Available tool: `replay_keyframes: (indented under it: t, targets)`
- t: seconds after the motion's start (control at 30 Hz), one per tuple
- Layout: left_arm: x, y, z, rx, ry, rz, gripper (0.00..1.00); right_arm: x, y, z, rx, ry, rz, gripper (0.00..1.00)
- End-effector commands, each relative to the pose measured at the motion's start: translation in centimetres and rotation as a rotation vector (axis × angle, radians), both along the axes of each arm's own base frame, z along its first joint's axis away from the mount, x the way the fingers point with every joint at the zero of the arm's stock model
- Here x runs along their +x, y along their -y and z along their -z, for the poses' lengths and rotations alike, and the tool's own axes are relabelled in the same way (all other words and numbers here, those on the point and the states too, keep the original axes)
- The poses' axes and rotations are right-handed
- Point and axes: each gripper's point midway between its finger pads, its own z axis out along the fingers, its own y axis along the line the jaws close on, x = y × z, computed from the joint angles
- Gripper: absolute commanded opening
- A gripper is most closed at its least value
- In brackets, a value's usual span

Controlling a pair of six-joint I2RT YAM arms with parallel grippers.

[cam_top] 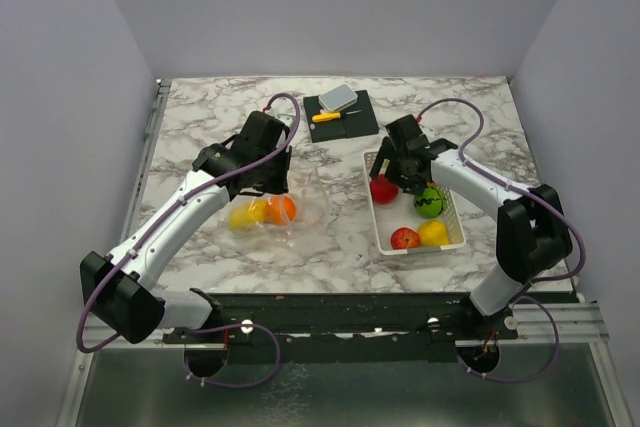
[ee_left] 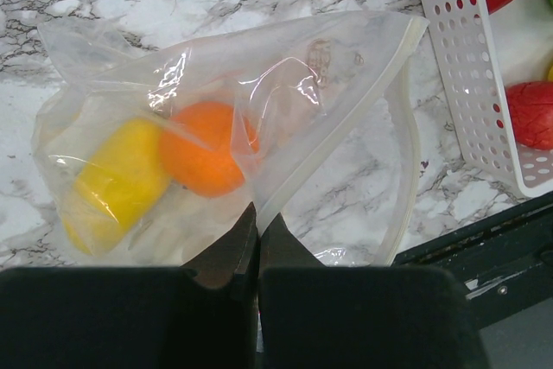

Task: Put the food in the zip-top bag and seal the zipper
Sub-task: Pick up the fake fruit from the bin.

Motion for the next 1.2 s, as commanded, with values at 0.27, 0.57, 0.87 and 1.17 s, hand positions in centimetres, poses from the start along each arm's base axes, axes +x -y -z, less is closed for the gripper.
replay_keyframes:
  t: [0.27, 0.57, 0.87, 1.17]
  targets:
    - [0.0, 0.2, 0.7, 0.011, -0.007, 0.023, 0.00, -0.2, -0.8, 3.0, 0.052, -0.060, 0.020, 0.92]
    - [0.0, 0.2, 0.8, 0.011, -0.009, 0.021, 0.00, -0.9, -0.5, 3.6, 0.050, -0.073, 0.017, 0.77]
    - [0.0, 0.2, 0.6, 0.008, -0.006, 0.021, 0.00, -1.0, 0.3, 1.4, 0.026, -0.017, 0.005, 0.53]
    - [0.1, 0.3, 0.4, 0.004, -0.002, 0.021, 0.00, -1.6, 0.7, -2.7, 0.031, 0.062, -0.065, 0.42]
